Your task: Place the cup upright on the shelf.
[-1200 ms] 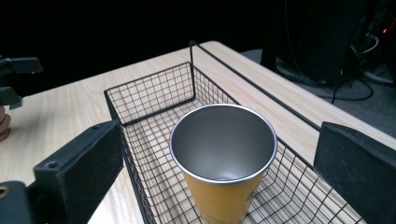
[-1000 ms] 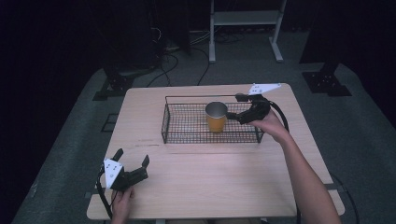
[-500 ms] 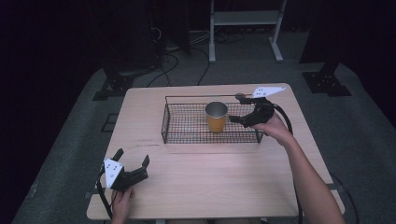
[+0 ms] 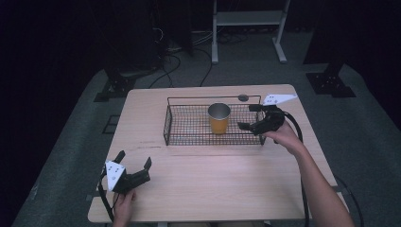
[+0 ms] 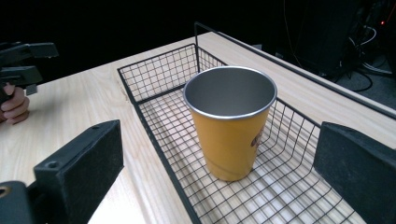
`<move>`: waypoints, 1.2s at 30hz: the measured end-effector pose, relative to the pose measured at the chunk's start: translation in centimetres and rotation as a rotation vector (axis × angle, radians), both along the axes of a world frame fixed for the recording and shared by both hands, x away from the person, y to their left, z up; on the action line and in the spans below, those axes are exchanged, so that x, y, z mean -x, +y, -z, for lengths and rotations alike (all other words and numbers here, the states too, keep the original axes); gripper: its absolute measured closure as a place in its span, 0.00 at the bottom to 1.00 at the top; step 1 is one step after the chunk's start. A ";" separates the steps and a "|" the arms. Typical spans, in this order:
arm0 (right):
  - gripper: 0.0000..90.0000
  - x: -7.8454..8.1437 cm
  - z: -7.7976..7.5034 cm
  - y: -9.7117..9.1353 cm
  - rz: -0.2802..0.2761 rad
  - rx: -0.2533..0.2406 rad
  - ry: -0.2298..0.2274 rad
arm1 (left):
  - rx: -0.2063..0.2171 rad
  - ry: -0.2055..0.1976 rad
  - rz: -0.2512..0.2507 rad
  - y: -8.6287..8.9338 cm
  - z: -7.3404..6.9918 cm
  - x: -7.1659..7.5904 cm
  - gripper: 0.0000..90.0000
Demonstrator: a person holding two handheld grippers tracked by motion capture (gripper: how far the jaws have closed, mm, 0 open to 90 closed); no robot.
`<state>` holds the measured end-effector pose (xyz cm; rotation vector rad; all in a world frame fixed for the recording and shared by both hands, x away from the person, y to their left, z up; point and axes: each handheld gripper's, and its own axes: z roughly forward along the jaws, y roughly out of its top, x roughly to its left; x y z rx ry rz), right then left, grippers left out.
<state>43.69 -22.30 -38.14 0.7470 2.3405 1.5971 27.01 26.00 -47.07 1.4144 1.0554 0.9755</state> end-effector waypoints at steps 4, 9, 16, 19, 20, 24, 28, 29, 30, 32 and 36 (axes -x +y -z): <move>0.01 0.6 0.2 -0.4 0.000 -0.004 -0.002 | 0.000 0.000 0.000 0.0 0.0 0.0 0.00; 0.01 1.3 0.3 -0.9 -0.001 -0.004 0.000 | 0.000 -0.001 0.000 0.0 0.0 0.0 0.00; 0.01 2.1 0.8 -1.7 0.004 -0.012 0.001 | -0.001 -0.001 -0.001 0.0 0.0 0.0 0.00; 0.01 2.6 1.1 -2.0 0.006 -0.009 0.004 | -0.002 -0.001 0.000 0.0 0.0 0.0 0.00; 0.01 2.7 1.2 -2.1 0.005 -0.006 0.009 | -0.001 0.000 -0.001 0.0 0.0 0.0 0.00; 0.07 3.4 1.6 -2.5 0.002 -0.013 0.007 | -0.001 -0.001 -0.001 0.0 0.0 0.0 0.00; 0.06 3.7 1.9 -2.7 -0.001 -0.005 0.015 | -0.001 -0.001 -0.001 0.0 0.0 0.0 0.00; 0.07 3.9 2.0 -2.8 0.001 -0.008 0.012 | -0.002 0.000 -0.001 0.0 0.0 0.0 0.00; 0.06 4.1 2.2 -2.9 0.003 -0.012 0.016 | -0.002 0.000 -0.002 0.0 0.0 0.0 0.00; 0.06 4.3 2.4 -3.0 0.003 -0.011 0.016 | -0.001 -0.001 -0.002 0.0 0.0 0.0 0.00; 0.07 4.8 2.7 -3.1 -0.002 -0.010 0.020 | -0.001 -0.001 -0.001 0.0 0.0 0.0 0.00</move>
